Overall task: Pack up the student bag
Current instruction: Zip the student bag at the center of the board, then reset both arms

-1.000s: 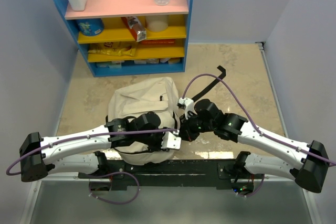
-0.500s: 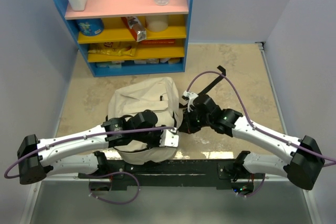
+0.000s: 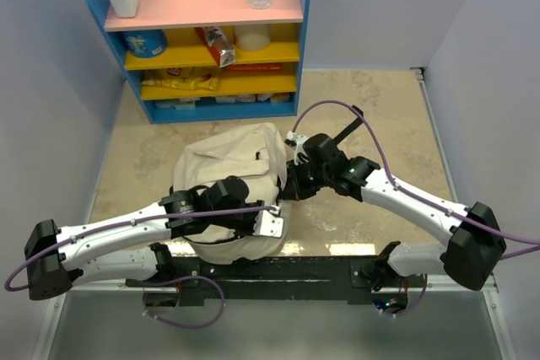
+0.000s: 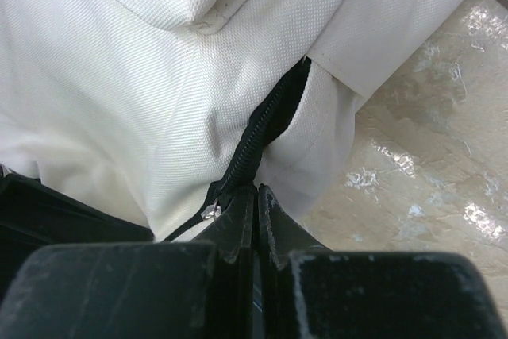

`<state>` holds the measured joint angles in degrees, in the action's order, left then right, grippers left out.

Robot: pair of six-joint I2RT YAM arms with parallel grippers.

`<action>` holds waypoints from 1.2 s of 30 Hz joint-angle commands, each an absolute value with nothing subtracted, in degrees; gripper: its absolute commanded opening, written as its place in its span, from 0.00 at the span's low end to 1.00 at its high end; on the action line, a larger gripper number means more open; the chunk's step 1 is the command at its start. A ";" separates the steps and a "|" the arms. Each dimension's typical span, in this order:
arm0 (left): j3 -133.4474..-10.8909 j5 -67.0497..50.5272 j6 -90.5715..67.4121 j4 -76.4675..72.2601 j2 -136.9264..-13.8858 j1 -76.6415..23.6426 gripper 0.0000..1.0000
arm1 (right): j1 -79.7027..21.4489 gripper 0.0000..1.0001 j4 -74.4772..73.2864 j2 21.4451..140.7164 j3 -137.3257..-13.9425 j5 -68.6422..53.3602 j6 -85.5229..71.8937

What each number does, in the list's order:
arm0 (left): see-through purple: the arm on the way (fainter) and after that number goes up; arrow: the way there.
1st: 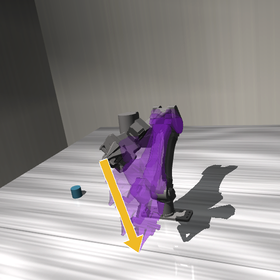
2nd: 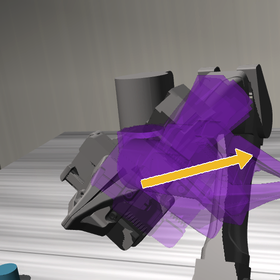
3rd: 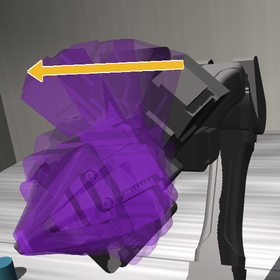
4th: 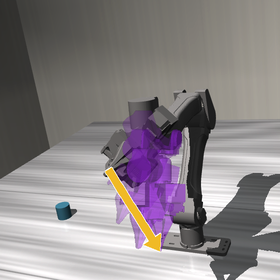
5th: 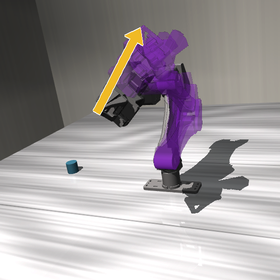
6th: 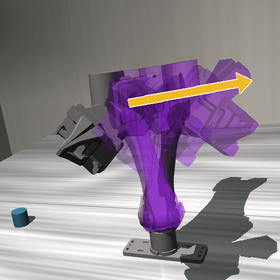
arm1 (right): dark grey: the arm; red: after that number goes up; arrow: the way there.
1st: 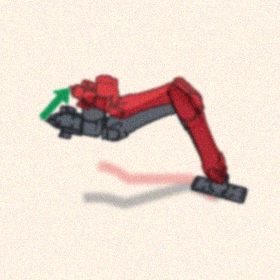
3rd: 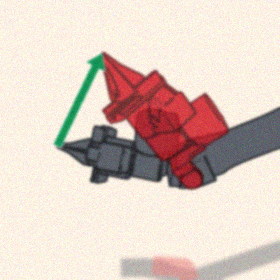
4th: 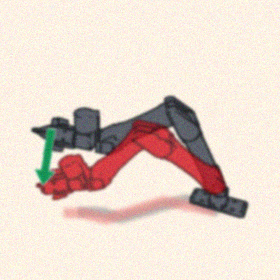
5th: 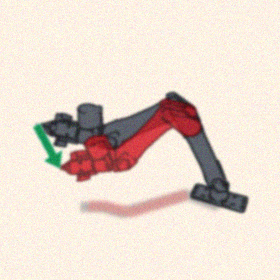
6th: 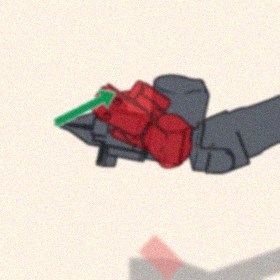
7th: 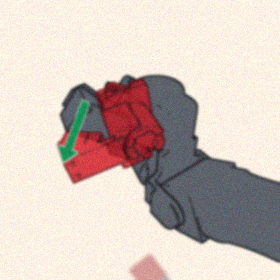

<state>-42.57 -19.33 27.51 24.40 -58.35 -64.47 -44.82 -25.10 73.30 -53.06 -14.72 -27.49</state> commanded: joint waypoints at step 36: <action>-49.03 -24.18 28.57 27.34 -60.64 -63.20 0.96 | -33.58 0.44 -16.26 75.16 -60.38 0.09 -24.17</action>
<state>-44.91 -26.65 32.25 28.71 -60.23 -64.95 -35.97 -22.63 79.33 -57.76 -6.26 -25.52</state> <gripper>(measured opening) 0.893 0.221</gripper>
